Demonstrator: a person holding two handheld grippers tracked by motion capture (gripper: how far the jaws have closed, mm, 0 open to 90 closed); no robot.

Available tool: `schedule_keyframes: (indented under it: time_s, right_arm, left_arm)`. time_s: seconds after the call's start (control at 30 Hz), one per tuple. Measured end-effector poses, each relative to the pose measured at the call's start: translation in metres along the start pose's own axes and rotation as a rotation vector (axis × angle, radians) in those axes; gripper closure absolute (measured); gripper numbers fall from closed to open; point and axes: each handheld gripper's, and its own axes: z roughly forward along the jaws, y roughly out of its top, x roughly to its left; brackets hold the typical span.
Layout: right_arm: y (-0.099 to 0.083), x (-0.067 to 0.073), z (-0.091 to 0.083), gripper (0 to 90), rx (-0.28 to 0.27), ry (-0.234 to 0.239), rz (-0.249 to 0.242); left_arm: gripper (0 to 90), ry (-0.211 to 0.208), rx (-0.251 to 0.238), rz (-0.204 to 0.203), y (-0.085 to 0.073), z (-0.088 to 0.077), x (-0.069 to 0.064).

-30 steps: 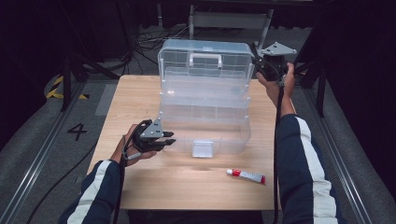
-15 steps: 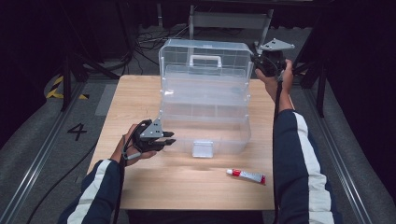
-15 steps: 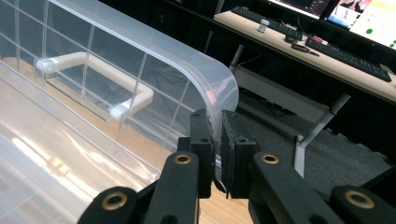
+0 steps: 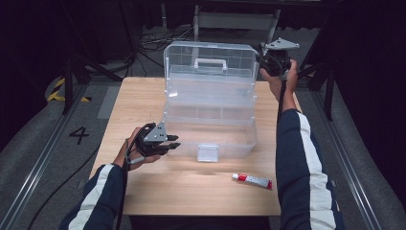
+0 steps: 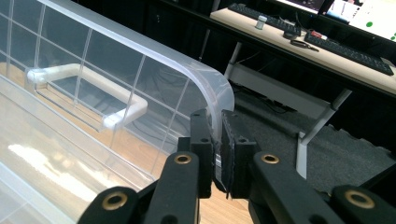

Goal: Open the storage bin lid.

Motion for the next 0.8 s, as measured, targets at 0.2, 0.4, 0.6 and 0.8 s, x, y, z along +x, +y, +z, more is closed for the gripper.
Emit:
schedule_keyframes:
  time_s: [0.2, 0.4, 0.6, 0.8]
  right_arm:
    - [0.000, -0.005, 0.008, 84.4, 0.015, 0.012, 0.015]
    - [0.001, -0.007, 0.016, 84.4, 0.033, 0.011, 0.022]
    - [0.002, -0.008, 0.023, 84.5, 0.046, 0.006, 0.027]
    - [0.001, -0.011, 0.030, 84.5, 0.058, 0.012, 0.027]
  left_arm:
    - [72.3, -0.004, -0.012, -0.008, -0.001, 0.000, 0.000]
    - [72.3, -0.010, -0.016, -0.015, -0.001, 0.001, 0.000]
    - [72.1, -0.009, -0.020, -0.019, -0.002, 0.001, 0.000]
    - [72.0, -0.012, -0.024, -0.025, -0.002, 0.001, 0.000]
